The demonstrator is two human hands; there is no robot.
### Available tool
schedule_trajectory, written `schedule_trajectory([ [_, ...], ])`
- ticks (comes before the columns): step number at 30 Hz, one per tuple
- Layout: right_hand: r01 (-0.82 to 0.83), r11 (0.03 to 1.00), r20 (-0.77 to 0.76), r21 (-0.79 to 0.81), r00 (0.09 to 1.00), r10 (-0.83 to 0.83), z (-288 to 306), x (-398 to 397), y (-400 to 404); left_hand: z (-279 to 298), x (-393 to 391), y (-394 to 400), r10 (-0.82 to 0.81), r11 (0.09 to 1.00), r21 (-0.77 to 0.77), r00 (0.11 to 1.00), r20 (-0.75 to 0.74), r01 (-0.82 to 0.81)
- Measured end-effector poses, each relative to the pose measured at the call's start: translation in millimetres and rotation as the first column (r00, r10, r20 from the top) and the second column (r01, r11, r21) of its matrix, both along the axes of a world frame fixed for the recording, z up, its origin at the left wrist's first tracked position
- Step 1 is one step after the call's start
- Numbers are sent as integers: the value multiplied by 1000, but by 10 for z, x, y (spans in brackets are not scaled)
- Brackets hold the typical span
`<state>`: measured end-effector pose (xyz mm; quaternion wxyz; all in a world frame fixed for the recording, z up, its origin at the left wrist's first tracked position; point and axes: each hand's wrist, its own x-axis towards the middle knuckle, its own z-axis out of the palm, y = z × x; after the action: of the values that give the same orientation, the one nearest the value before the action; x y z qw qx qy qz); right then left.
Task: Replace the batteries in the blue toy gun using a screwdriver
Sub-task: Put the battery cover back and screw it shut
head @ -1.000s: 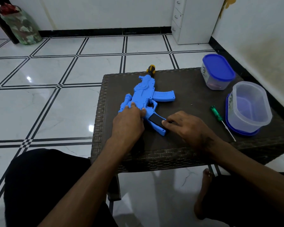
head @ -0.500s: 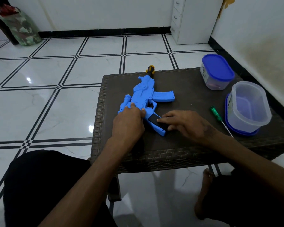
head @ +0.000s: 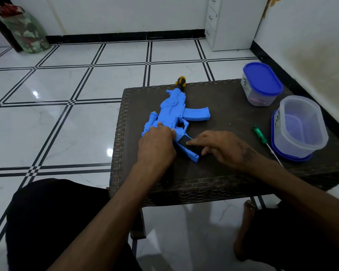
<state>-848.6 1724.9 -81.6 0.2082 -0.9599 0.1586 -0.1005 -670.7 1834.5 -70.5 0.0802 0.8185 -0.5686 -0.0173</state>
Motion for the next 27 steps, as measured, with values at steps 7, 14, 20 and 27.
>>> schedule_trajectory([
  [7,36,999,35,-39,999,-35,-77,-10,18,28,-6,-22,25,1000,6,998,-49,-25],
  [14,68,997,12,-42,998,-67,-118,-64,-13,-18,-30,-21,24,1000,-3,997,-72,-25],
  [20,350,930,80,-109,936,-343,7,-221,-257,-77,-100,50,66,996,77,982,-178,-53],
  [27,558,809,-122,-183,804,-582,-10,-181,-637,-120,-294,27,107,987,134,987,-122,-91],
])
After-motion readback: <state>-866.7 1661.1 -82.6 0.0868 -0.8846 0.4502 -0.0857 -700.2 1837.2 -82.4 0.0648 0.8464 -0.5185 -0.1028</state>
